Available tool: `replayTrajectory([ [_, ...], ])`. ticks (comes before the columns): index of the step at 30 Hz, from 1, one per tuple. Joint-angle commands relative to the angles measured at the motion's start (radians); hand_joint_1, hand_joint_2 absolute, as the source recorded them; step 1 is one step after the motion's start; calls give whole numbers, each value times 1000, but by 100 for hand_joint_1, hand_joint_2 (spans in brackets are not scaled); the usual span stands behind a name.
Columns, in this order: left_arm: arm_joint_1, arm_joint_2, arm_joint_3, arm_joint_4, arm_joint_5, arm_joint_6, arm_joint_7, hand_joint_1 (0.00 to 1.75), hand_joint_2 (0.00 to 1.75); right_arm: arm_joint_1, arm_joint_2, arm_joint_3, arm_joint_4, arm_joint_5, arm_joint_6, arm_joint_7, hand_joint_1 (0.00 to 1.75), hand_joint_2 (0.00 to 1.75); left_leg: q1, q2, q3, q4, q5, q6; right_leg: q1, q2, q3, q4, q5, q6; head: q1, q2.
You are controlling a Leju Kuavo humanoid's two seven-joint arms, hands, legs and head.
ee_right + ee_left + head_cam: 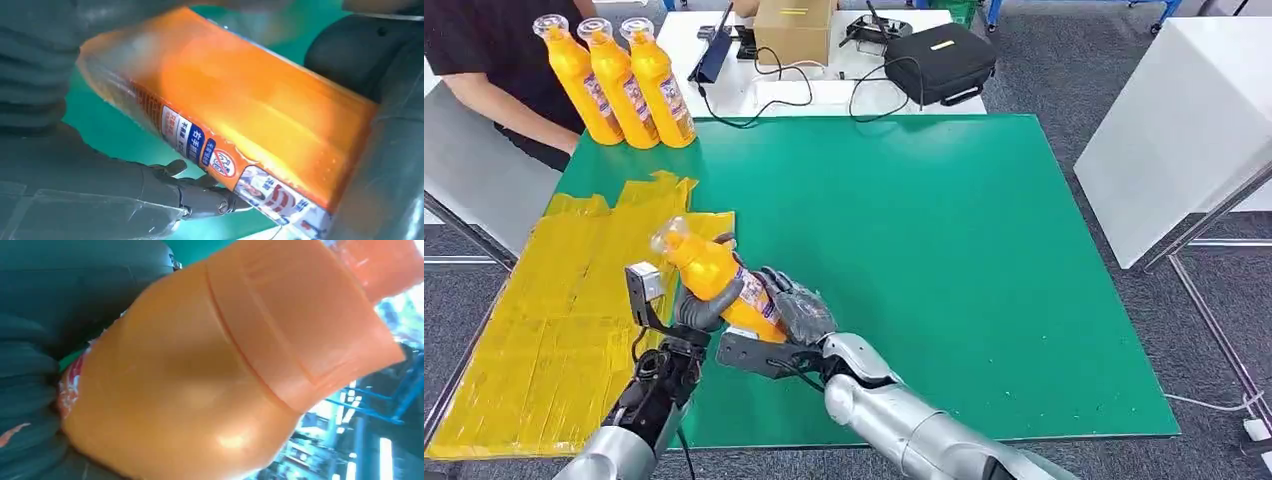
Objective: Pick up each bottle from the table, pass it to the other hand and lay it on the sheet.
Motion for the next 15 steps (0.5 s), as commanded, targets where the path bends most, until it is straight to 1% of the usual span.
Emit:
replayTrajectory([
  [1, 37, -23, 133, -263, -50, 125, -13, 175, 175, -18, -4, -194, -34, 104, -16, -56, 0, 0, 0, -1, 1, 1, -1, 2, 1, 0, 1, 1, -2, -2, 0, 0],
  [2, 65, -40, 145, -360, -137, 242, -44, 175, 175, -2, -4, -247, -53, 153, -10, -58, 0, 0, 0, 0, -1, 1, -1, 1, 1, 0, 0, 1, -1, -2, 0, 0],
  [4, 84, -48, 148, -414, -141, 244, -21, 175, 175, 6, -4, -273, -65, 179, 2, -58, 0, 0, 0, -1, 0, 1, -2, 2, 1, 0, 0, 1, -1, -2, 0, 0],
  [6, 84, -48, 148, -414, -141, 244, -21, 175, 175, 6, -4, -273, -65, 179, 2, -58, 0, 0, 0, 0, 0, 1, -1, 2, 1, 0, -1, 1, -1, -2, 0, 0],
  [7, 92, -51, 146, -435, -185, 306, -43, 175, 175, 13, -4, -281, -70, 188, -1, -61, 0, 0, 0, -1, -1, 0, -1, 2, 1, -1, -1, 0, -1, -1, 0, 0],
  [8, 103, -60, 148, -483, -276, 440, -69, 175, 175, 14, -4, -300, -83, 197, -2, -60, 0, 0, 0, -2, -1, 0, 0, 1, 1, -1, -1, 0, -1, -1, 0, 0],
  [9, 122, -70, 148, -564, -345, 527, -73, 175, 175, 14, -4, -326, -105, 215, 5, -55, 0, 0, 0, -3, 0, 0, -1, 2, 0, -2, 1, 0, -2, -2, 0, 0],
  [12, 185, -87, 129, -731, -457, 662, -54, 175, 175, 33, -4, -397, -146, 264, 20, -58, 0, 0, 0, 0, -2, 2, -2, 2, 0, 1, -1, 2, -2, -2, 0, 0],
  [13, 203, -87, 116, -765, -481, 692, -49, 175, 175, 43, -4, -425, -157, 284, 28, -63, 0, 0, 1, 0, -3, 1, -1, 2, 1, 0, -2, 1, -1, -1, 0, 0],
  [14, 217, -82, 99, -782, -526, 746, -47, 175, 175, 55, -4, -461, -169, 313, 36, -71, 0, 0, -1, -2, 2, 2, -4, 4, 0, 0, 2, 2, -4, -3, 0, 0],
  [15, 221, -80, 91, -783, -563, 787, -52, 175, 175, 61, -4, -474, -172, 324, 38, -75, 0, 0, 0, -1, -2, 1, -2, 2, 1, -1, -1, 1, -2, -2, 0, 0],
])
